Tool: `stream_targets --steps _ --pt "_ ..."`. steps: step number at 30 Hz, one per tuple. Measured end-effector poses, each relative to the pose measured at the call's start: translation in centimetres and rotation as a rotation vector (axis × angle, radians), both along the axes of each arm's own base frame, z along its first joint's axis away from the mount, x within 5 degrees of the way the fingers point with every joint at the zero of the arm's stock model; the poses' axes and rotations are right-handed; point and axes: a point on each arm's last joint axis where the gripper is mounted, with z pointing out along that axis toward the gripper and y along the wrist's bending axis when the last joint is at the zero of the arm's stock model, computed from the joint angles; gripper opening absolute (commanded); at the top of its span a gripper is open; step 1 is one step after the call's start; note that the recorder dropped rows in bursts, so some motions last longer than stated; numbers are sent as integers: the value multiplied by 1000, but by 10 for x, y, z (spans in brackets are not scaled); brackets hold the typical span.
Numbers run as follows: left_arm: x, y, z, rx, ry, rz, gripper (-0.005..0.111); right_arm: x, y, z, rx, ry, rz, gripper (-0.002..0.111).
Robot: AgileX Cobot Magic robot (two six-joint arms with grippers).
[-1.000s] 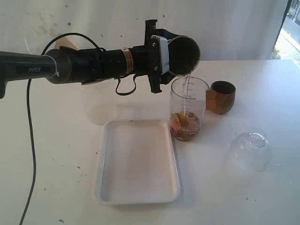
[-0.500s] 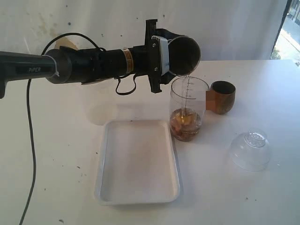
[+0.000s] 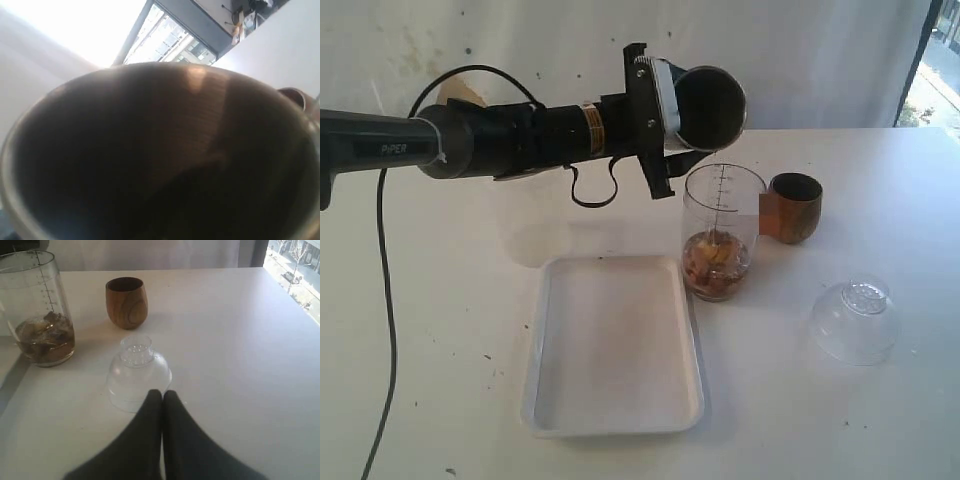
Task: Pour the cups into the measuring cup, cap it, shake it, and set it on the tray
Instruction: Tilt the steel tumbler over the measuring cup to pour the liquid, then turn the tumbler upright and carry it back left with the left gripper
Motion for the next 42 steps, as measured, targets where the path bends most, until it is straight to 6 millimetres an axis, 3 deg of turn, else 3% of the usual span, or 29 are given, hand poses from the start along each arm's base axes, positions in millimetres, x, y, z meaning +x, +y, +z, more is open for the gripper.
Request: stream_targets --steps 7,13,19,25,30,36,42 --pt "1 0 1 -178 332 38 0 0 0 0 0 0 0 0" --pt "1 2 13 -280 529 102 0 0 0 0 0 0 0 0" --pt "2 14 47 -343 632 257 0 0 0 0 0 0 0 0" --pt "-8 26 81 -379 726 232 0 0 0 0 0 0 0 0" --pt "-18 56 94 -379 775 243 0 0 0 0 0 0 0 0" --pt "-30 111 83 -332 772 328 0 0 0 0 0 0 0 0" --pt "-57 155 111 -363 712 335 0 0 0 0 0 0 0 0"
